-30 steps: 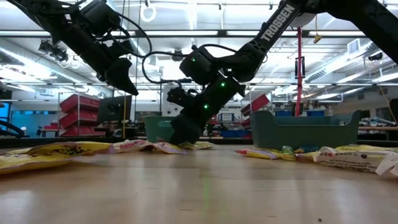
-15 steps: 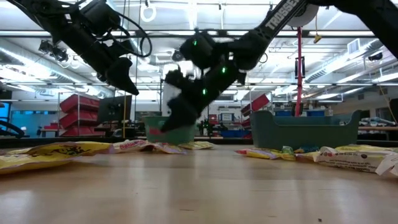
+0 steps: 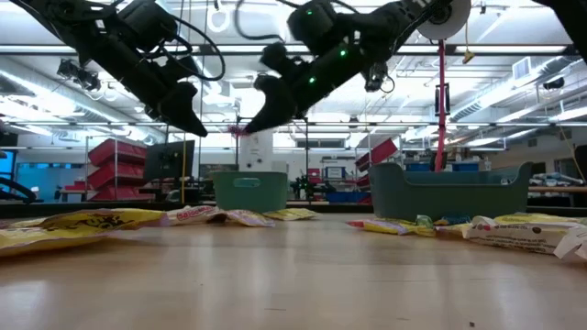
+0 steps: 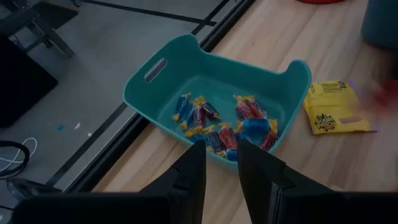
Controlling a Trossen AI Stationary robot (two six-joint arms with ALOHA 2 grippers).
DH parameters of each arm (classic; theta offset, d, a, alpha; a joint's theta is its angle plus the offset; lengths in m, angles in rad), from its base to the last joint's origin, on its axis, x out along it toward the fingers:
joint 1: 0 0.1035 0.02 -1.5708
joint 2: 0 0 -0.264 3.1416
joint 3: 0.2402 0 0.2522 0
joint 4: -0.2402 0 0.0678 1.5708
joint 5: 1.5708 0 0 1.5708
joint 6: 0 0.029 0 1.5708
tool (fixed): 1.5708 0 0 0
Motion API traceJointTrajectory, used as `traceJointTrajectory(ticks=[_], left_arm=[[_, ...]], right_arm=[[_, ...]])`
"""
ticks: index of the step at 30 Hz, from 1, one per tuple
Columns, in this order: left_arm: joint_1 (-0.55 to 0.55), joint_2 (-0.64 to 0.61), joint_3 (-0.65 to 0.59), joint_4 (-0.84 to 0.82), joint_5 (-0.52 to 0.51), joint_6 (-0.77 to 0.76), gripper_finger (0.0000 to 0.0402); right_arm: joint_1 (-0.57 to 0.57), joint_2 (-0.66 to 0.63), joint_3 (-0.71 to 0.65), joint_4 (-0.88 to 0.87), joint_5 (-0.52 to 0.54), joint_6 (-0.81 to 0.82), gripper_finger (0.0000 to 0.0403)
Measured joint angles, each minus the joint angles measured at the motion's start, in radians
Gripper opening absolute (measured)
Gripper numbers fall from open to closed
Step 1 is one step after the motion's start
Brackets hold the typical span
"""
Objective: Sort candy
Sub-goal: Put the red candy into the green bin
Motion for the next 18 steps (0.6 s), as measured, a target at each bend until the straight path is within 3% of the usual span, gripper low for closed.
traceJointTrajectory(ticks=[9,12,18], left_arm=[[0.000,0.000,0.000,0.011,-0.027,-0.001,0.0094],[0.000,0.000,0.000,0.040,-0.029,-0.002,0.0094],[0.000,0.000,0.000,0.109,-0.028,-0.007,0.0094]], right_arm=[[-0.188,-0.056,0.000,-0.054,-0.008,0.120,0.0000],[-0.229,-0.030,0.004,0.006,-0.020,0.176,0.0000],[-0.261,0.033,0.087,-0.051,-0.032,0.241,0.0000]])
